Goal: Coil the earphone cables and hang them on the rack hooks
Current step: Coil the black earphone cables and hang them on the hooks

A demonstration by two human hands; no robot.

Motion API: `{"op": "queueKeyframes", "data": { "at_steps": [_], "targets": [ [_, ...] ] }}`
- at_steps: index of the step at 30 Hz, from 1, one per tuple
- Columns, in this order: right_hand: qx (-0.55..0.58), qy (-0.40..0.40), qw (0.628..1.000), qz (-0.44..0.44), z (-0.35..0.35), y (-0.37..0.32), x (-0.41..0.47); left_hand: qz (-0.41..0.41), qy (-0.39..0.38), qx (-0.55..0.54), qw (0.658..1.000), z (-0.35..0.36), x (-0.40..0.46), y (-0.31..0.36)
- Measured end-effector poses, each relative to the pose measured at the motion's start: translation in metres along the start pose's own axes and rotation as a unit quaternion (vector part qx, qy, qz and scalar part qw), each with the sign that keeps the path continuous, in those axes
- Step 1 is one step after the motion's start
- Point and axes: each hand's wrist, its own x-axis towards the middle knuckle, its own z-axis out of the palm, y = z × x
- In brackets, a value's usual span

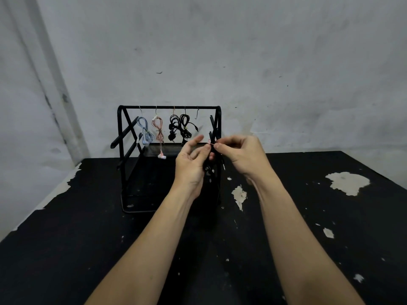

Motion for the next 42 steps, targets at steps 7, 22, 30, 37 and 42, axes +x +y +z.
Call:
{"op": "queueKeyframes", "data": {
  "at_steps": [7,22,30,37,42],
  "targets": [
    [-0.107,-0.040,0.992,-0.046,-0.006,-0.005,0.002,-0.021,-0.019,-0.011,1.000,0.002,-0.002,0.000],
    [-0.277,-0.077,0.954,-0.089,-0.015,-0.006,0.004,-0.013,0.020,0.079,0.997,0.002,-0.003,-0.009],
    [-0.237,-0.132,0.956,-0.108,-0.012,-0.003,0.003,0.010,0.063,0.064,0.996,0.004,0.002,-0.004],
    [-0.185,-0.022,0.978,-0.095,-0.005,0.004,0.002,-0.025,0.041,0.021,0.999,0.003,0.000,-0.003],
    [-0.155,0.000,0.982,-0.110,0.000,0.001,-0.002,0.012,0.053,0.049,0.997,0.003,-0.005,-0.004]
  ]
}}
